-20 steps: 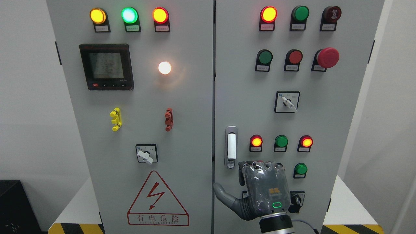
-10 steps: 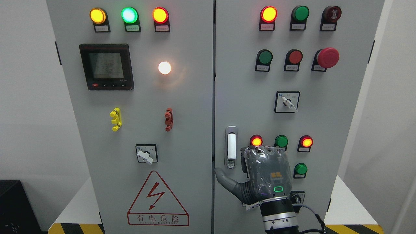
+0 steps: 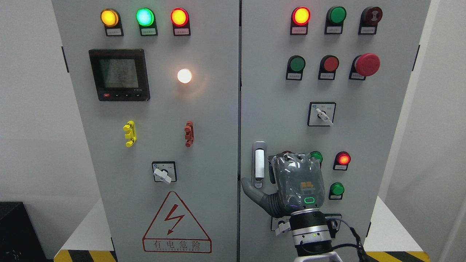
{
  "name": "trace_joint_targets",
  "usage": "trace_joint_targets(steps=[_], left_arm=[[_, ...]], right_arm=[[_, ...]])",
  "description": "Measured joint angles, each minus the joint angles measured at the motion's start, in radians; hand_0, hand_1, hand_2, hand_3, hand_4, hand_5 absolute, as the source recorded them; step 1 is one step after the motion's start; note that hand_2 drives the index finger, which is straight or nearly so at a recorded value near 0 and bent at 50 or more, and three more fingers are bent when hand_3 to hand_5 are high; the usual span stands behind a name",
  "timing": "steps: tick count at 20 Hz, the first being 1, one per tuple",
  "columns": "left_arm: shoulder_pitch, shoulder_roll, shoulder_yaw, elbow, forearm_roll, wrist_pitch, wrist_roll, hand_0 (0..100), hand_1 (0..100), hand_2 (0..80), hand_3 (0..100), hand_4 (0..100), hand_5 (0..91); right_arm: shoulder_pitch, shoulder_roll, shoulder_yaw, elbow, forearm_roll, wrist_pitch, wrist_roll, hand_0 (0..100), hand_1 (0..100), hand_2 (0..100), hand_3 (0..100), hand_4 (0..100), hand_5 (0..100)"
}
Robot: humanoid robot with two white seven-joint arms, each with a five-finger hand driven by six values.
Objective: Release door handle
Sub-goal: 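Lift the right hand up to the level of the handle, then close the right hand fingers around the silver latch handle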
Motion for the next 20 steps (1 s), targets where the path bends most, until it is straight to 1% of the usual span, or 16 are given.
trace_joint_targets(steps=[7, 13, 20], left_arm=[[0.000, 0.000, 0.000, 0.000, 0.000, 0.000, -0.002, 0, 0, 2.4, 9, 1, 0.0], [0.000, 0.000, 0.000, 0.000, 0.000, 0.000, -0.002, 0, 0, 2.3, 9, 1, 0.0], [0.000, 0.000, 0.000, 0.000, 0.000, 0.000, -0.003, 0, 0, 2.3, 9, 1, 0.0]], right_arm=[[-0.008, 0.000, -0.008, 0.018, 0.000, 0.006, -0.005, 17, 41, 90, 100, 100, 97], [-0.008, 0.000, -0.011, 0.026, 0.001, 0.006, -0.006, 20, 43, 90, 100, 100, 97], [-0.006, 0.000, -0.013, 0.030, 0.001, 0.006, -0.006, 28, 43, 89, 100, 100, 97]])
